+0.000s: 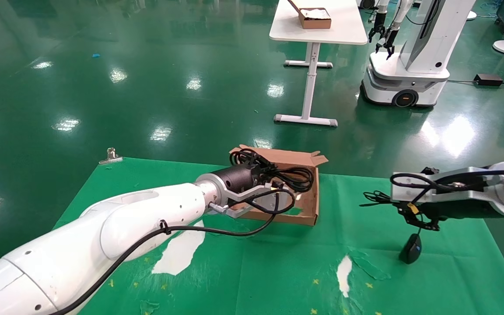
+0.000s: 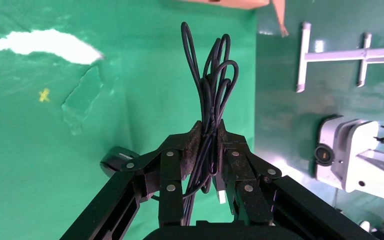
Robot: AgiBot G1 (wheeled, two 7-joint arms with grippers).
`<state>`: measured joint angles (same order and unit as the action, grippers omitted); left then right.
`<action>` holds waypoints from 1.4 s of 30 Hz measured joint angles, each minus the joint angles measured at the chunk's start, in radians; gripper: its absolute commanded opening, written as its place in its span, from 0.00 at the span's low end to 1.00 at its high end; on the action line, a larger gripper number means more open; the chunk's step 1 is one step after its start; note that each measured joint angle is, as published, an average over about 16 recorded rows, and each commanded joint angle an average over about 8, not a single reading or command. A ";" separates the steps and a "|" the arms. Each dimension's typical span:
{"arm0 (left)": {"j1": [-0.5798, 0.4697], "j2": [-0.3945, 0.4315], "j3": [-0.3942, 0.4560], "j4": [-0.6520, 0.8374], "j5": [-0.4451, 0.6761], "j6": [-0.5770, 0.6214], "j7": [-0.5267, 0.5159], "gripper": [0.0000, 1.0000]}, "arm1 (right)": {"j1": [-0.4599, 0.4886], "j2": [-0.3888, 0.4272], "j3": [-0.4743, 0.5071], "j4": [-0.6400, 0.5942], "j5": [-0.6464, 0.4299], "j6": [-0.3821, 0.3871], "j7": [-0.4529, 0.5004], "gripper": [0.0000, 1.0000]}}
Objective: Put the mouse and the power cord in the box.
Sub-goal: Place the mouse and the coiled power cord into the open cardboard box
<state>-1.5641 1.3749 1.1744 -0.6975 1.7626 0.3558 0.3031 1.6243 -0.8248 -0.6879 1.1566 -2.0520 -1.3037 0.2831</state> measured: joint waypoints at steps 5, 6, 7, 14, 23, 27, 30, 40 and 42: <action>-0.022 -0.002 0.059 0.017 -0.058 -0.023 -0.023 1.00 | 0.020 -0.010 0.005 0.011 0.003 0.006 -0.006 0.00; -0.027 -0.002 0.068 0.023 -0.070 -0.026 -0.027 1.00 | 0.025 -0.014 0.006 0.011 0.004 0.008 -0.009 0.00; -0.032 -0.003 0.076 0.029 -0.083 -0.029 -0.032 1.00 | 0.030 -0.018 0.007 0.011 0.005 0.009 -0.013 0.00; -0.074 -0.016 0.095 0.110 -0.173 -0.038 -0.062 1.00 | 0.067 -0.062 0.008 -0.010 0.017 0.023 -0.053 0.00; -0.128 -0.126 0.054 0.232 -0.278 -0.009 -0.065 1.00 | 0.111 -0.176 0.000 -0.111 0.037 0.086 -0.160 0.00; -0.139 -0.203 0.035 0.248 -0.307 0.017 -0.061 1.00 | 0.129 -0.260 -0.004 -0.204 0.051 0.142 -0.233 0.00; -0.142 -0.257 0.025 0.240 -0.320 0.035 -0.061 1.00 | 0.141 -0.333 -0.006 -0.297 0.066 0.188 -0.292 0.00; -0.136 -0.340 0.031 0.184 -0.313 0.052 -0.097 1.00 | 0.155 -0.518 -0.056 -0.597 0.159 0.335 -0.448 0.00; -0.135 -0.343 0.035 0.176 -0.307 0.050 -0.107 1.00 | 0.154 -0.535 -0.078 -0.636 0.178 0.360 -0.459 0.00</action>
<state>-1.6991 1.0316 1.2096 -0.5219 1.4557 0.4057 0.1957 1.7783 -1.3595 -0.7662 0.5207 -1.8736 -0.9434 -0.1761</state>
